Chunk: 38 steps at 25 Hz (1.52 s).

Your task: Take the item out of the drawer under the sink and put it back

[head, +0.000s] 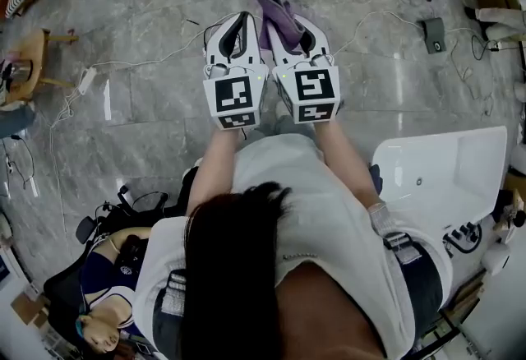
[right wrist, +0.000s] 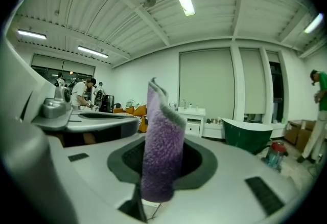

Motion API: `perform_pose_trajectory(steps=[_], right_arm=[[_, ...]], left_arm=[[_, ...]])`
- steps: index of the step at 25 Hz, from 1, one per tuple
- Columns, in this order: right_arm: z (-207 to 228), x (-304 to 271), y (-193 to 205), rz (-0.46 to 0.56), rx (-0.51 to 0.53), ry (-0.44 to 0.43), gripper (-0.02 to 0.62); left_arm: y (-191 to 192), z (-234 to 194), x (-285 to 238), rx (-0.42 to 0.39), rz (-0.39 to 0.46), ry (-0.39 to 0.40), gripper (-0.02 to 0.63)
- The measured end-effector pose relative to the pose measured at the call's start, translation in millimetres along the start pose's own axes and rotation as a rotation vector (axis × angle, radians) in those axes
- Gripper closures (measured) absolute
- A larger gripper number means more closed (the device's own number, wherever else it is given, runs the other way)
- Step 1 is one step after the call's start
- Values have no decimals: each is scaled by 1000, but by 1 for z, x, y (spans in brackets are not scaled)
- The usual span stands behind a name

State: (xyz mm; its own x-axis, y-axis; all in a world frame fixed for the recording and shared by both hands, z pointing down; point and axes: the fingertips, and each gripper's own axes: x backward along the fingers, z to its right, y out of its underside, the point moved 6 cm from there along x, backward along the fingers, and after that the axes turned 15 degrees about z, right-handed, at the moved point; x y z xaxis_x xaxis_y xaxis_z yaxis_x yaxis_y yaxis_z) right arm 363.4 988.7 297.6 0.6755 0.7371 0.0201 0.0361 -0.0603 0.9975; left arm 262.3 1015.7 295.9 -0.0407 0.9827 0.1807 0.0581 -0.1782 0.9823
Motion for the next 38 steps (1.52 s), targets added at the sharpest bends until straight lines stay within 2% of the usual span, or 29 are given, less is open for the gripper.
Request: perform_pose_trajectory(steps=[9, 15, 22, 38], right_arm=[[-12, 1, 8, -12, -3, 44, 474], [-6, -5, 8, -7, -24, 61, 474], [19, -35, 6, -4, -28, 52, 469], [108, -145, 3, 2, -39, 2, 469]], left_arm=[[6, -9, 5, 13, -21, 41, 603], [12, -13, -3, 30, -36, 41, 603], [15, -14, -41, 29, -44, 47, 603], [28, -25, -175, 37, -41, -9, 603]])
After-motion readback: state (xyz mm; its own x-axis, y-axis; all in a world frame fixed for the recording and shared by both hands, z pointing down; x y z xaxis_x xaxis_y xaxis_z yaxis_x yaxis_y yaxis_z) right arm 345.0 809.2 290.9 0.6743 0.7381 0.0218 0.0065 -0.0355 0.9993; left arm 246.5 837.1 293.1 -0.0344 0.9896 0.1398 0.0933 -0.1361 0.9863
